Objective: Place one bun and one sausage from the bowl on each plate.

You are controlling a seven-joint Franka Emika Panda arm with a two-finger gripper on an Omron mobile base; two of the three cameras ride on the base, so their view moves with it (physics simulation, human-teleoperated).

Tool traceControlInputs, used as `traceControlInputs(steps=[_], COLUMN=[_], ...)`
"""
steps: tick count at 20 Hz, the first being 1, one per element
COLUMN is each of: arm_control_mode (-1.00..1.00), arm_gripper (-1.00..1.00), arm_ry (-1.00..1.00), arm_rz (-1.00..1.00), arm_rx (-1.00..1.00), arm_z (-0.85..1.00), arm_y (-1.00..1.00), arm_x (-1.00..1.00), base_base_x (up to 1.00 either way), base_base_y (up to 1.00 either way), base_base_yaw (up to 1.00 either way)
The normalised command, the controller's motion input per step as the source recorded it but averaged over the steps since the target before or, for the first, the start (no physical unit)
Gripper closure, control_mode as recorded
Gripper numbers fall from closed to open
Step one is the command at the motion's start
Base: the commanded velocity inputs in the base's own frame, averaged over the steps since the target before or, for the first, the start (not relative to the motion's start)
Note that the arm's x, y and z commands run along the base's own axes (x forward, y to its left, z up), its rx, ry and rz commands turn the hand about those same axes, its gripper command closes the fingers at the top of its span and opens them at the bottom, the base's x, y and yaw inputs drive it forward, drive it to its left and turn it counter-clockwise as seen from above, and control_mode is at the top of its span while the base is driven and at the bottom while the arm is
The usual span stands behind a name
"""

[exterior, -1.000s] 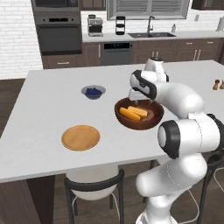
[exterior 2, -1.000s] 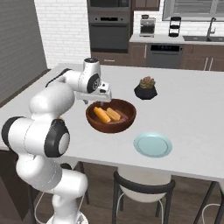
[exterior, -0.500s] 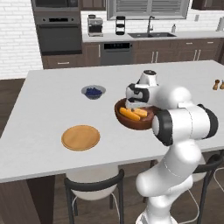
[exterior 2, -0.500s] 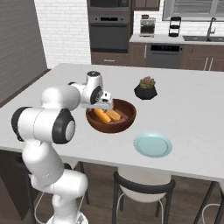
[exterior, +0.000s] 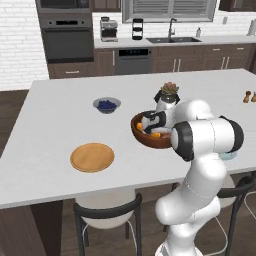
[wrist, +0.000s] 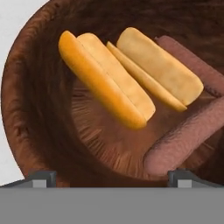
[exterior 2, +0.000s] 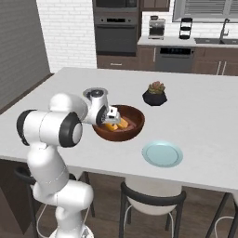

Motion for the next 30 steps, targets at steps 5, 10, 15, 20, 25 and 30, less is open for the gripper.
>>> traceControlInputs(steps=[5,10,15,20,25,30], arm_control_mode=[-1.00,-1.00,-1.00,-1.00,-1.00,-1.00], arm_gripper=[-1.00,-1.00,-1.00,-1.00,1.00,1.00], arm_ry=[0.00,0.00,0.03,0.04,0.03,0.04], arm_rz=[0.00,0.00,0.02,0.04,0.05,0.02], arm_rx=[0.00,0.00,0.00,0.00,0.00,0.00], arm_z=[0.00,-0.03,-0.37,-0.41,-0.26,-0.10], arm_y=[-0.01,-0.07,-0.15,-0.11,0.00,0.00], arm_x=[0.77,0.50,-0.03,-0.19,0.20,0.38], base_base_x=[0.00,0.00,0.00,0.00,0.00,0.00], base_base_y=[0.00,0.00,0.00,0.00,0.00,0.00], base_base_yaw=[0.00,0.00,0.00,0.00,0.00,0.00])
